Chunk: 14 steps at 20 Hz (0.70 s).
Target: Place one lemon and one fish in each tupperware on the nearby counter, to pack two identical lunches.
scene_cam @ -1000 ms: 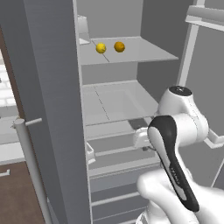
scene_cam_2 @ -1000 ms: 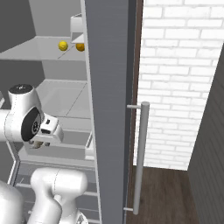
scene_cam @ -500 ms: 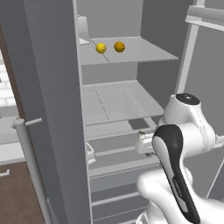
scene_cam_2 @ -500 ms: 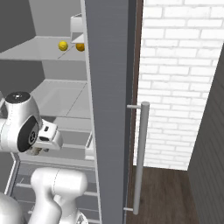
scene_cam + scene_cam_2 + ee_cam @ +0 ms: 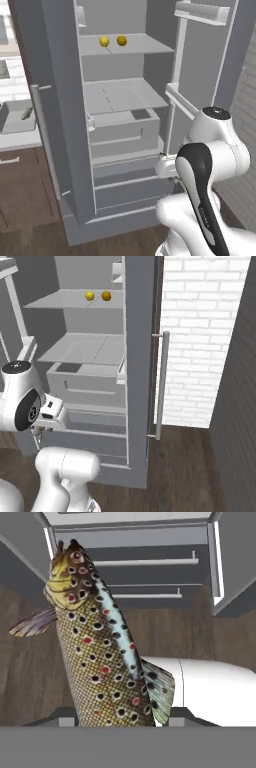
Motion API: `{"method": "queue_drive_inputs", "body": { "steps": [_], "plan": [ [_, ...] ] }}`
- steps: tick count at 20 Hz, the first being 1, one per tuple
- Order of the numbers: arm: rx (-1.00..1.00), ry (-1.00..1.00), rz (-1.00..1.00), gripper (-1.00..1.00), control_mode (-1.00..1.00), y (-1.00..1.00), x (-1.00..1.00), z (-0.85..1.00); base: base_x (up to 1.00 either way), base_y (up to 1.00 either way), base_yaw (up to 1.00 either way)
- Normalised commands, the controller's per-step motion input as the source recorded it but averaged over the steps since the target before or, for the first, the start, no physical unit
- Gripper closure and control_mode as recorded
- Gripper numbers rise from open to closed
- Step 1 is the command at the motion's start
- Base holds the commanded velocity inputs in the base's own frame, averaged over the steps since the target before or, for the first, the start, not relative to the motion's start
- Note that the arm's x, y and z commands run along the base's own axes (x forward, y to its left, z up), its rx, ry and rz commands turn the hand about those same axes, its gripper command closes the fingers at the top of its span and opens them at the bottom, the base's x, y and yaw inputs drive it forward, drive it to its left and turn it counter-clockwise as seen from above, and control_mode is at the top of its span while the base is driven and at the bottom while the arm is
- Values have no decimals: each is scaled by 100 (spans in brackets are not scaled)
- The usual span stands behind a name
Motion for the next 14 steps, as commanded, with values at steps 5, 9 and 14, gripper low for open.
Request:
{"method": "queue_drive_inputs", "body": {
  "steps": [5,9,14],
  "plan": [
    [0,0,0,100,100,0,0,0,-89,0,21],
    [0,0,0,100,100,0,0,0,-13,2,66],
    [0,0,0,100,100,0,0,0,0,18,76]
  ]
}}
